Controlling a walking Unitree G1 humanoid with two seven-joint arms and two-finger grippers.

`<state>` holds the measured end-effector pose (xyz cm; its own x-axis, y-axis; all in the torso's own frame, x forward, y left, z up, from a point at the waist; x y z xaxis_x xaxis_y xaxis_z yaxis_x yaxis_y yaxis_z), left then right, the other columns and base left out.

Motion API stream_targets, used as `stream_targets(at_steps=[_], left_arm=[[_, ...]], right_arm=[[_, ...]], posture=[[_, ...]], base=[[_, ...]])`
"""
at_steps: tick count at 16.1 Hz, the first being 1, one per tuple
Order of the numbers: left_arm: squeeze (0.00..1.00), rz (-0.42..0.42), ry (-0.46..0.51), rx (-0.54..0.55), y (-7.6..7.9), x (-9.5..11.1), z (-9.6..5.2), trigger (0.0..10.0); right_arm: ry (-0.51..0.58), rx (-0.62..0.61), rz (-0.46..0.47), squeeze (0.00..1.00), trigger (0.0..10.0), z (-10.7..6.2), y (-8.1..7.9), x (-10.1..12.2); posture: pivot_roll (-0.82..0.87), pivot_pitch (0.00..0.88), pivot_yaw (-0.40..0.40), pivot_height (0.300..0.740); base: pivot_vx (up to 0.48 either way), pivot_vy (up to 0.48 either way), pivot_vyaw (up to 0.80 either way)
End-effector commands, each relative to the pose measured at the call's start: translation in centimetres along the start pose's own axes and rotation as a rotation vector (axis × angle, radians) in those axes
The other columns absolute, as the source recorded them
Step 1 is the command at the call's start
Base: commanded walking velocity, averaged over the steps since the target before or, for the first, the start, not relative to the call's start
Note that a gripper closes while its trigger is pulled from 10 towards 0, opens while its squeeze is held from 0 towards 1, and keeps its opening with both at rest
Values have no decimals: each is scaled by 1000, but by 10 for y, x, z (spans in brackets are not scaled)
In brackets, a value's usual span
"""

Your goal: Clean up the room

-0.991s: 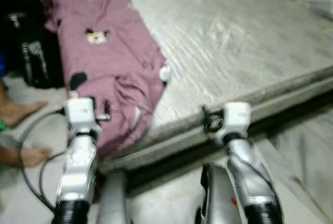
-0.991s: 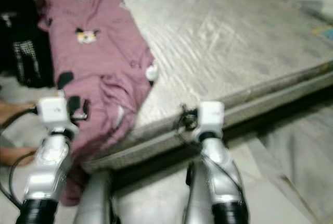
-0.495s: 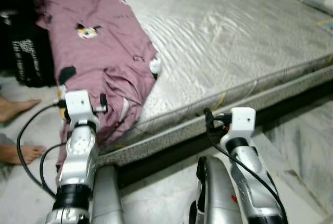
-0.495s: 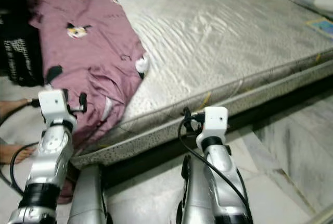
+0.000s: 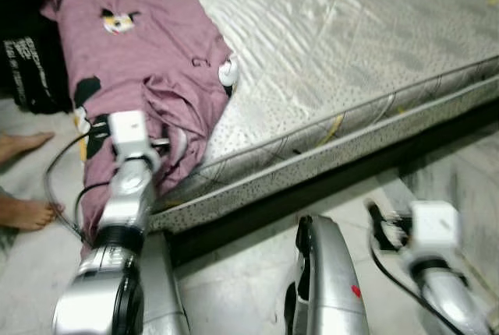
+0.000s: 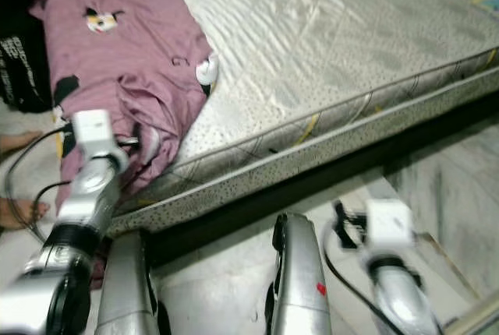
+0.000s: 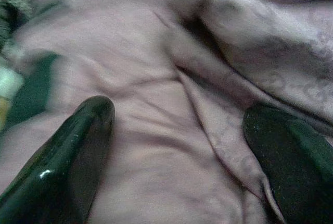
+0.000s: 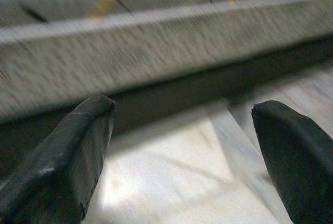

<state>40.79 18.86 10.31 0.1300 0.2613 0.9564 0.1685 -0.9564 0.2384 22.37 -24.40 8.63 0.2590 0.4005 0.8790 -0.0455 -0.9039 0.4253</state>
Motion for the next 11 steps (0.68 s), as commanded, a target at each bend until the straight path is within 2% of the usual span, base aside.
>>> stream_targets(at_steps=[1, 2, 3, 4, 5, 6, 7, 8, 9, 10, 11], left_arm=[[0, 27, -59, -44, 12, -10, 2, 10000], [0, 33, -70, -59, 17, -10, 3, 10000], [0, 72, -137, -150, 48, -21, 3, 10000], [0, 93, -161, -204, 64, -26, 1, 10000], [0, 144, -183, -312, 96, -33, -5, 10000], [0, 199, -187, -442, 130, -40, -16, 10000], [0, 238, -179, -526, 150, -44, -24, 10000], [0, 353, -178, -690, 182, -60, -44, 10000], [0, 408, -176, -771, 194, -69, -55, 10000], [0, 470, -178, -885, 208, -83, -73, 10000], [0, 489, -197, -962, 215, -94, -86, 10000]], right_arm=[[1, -8, -11, 0, 10000, -5, 5, 2], [-7, -5, -15, 0, 10000, -7, 5, 1], [-6, 5, -19, 0, 10000, -8, 2, 4], [-5, 9, -20, 0, 10000, -7, 1, 6], [-5, 13, -22, 0, 10000, -6, -1, 7], [-4, 15, -27, 0, 10000, -5, -3, 7], [-8, 17, -27, 0, 10000, -6, -2, 7], [-12, 12, -23, 0, 10000, -4, -1, 6], [-12, 12, -23, 0, 10000, -4, -1, 6], [-12, 12, -23, 0, 10000, -2, -2, 6], [-14, 13, -19, 0, 10000, 1, -3, 6]], posture=[[-193, 207, 19, 463], [-195, 207, 18, 463], [-199, 206, 19, 463], [-201, 204, 18, 463], [-203, 200, 18, 463], [-204, 200, 19, 463], [-205, 197, 19, 463], [-207, 190, 23, 463], [-205, 188, 24, 463], [-199, 180, 26, 463], [-194, 177, 28, 463]], base=[[0, 0, 0], [0, 0, 0], [0, 0, 0], [0, 0, 0], [0, 0, 0], [0, 0, 0], [0, 0, 0], [0, 0, 0], [0, 0, 0], [0, 0, 0], [0, 0, 0]])
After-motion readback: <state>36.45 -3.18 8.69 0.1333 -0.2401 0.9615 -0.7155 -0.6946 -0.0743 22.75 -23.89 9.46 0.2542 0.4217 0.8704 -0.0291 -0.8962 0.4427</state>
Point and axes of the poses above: a point about 5 cm out from each wrist's last joint towards the gripper, its own z axis pointing out of the wrist towards the gripper, its own x axis along the axis of the wrist's last joint, y = z × x, the point moved 4 cm from there along z, pointing out of the wrist towards the gripper, and after that the axes turned 14 degrees about -z, right-handed, at the moved point
